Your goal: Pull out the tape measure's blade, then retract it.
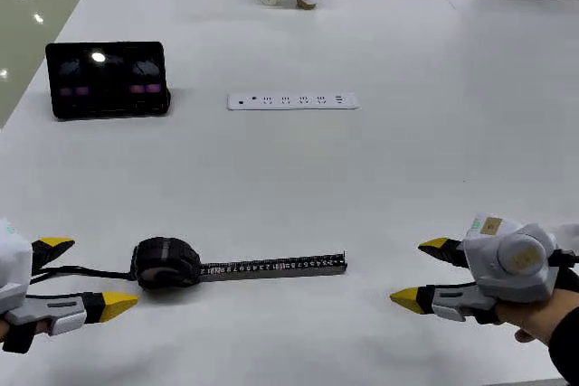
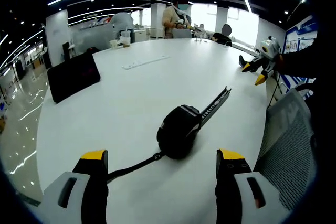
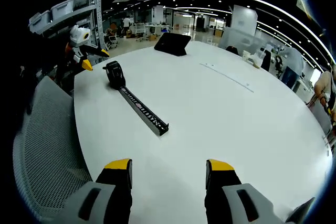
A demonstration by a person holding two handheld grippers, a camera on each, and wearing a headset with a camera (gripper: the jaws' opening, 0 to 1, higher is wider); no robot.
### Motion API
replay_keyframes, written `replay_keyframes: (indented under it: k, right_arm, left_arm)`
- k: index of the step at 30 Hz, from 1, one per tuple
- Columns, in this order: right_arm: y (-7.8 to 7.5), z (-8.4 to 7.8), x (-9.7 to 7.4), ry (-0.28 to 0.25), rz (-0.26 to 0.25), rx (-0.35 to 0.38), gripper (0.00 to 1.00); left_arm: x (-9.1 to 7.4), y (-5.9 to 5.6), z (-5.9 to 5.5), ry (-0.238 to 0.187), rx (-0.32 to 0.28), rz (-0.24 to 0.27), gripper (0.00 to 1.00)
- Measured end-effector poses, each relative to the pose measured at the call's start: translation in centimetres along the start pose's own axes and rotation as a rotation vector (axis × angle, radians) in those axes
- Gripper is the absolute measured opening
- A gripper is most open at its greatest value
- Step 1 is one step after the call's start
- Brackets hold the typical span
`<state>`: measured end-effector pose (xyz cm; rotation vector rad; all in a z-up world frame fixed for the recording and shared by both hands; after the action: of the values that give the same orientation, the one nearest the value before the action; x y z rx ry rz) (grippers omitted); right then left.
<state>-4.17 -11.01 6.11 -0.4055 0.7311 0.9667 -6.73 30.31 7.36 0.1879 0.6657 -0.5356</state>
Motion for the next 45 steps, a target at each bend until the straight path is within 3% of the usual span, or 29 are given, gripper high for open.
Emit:
replay_keyframes:
  k: [3, 6, 11, 18, 21, 27, 29, 33, 37, 45]
  right_arm:
    - [0.1, -0.8, -0.3, -0.019, 0.009, 0.019, 0.63]
    - [-0.1, -2.0, -0.5, -0.006, -0.006, 0.024, 0.68]
    - [-0.6, -3.1, -1.2, -0.01, -0.03, 0.041, 0.73]
    - [-0.4, -4.4, -1.7, -0.014, -0.036, 0.044, 0.92]
    - [-0.4, -4.4, -2.2, -0.043, -0.041, 0.068, 0.99]
    - [-0.7, -4.9, -2.9, -0.049, -0.044, 0.081, 0.99]
    - [-0.8, -5.5, -2.9, -0.021, -0.047, 0.068, 0.99]
    - [-0.8, -5.4, -2.9, -0.025, -0.043, 0.07, 0.99]
    - [-1.2, -5.3, -3.0, -0.031, -0.057, 0.071, 0.99]
    - [-0.7, -5.6, -2.7, -0.018, -0.031, 0.079, 0.99]
  left_arm:
    - [-0.3, 0.2, -0.3, 0.003, -0.007, 0.003, 0.83]
    - [-0.6, 0.5, -0.9, -0.003, -0.009, 0.005, 0.86]
    - [-1.2, 0.7, -2.1, -0.017, -0.002, 0.004, 0.97]
    - [-2.4, 0.7, -2.8, -0.011, -0.025, 0.0, 0.99]
    - [-2.7, 0.9, -3.0, -0.009, -0.029, 0.007, 0.99]
    - [-2.7, 1.1, -3.8, 0.005, -0.033, 0.02, 0.99]
    - [-2.7, 1.1, -3.9, 0.009, -0.03, 0.024, 0.99]
    - [-2.8, 0.9, -3.8, -0.003, -0.024, 0.026, 0.99]
    - [-2.8, 0.8, -4.1, 0.013, -0.019, 0.023, 0.99]
    - [-2.8, 0.7, -3.4, 0.001, -0.023, 0.025, 0.99]
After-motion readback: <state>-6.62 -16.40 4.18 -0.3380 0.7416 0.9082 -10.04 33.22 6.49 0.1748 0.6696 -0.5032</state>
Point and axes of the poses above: the centre of the closed fingertips' face, and the gripper's own axes: x roughly forward along the fingers, y roughly to its left, z roughly out of its top, the point moved 1 cm from there along -x, roughly backward along the fingers, and after that the axes turned 2 degrees about z, right-handed, at the moved point
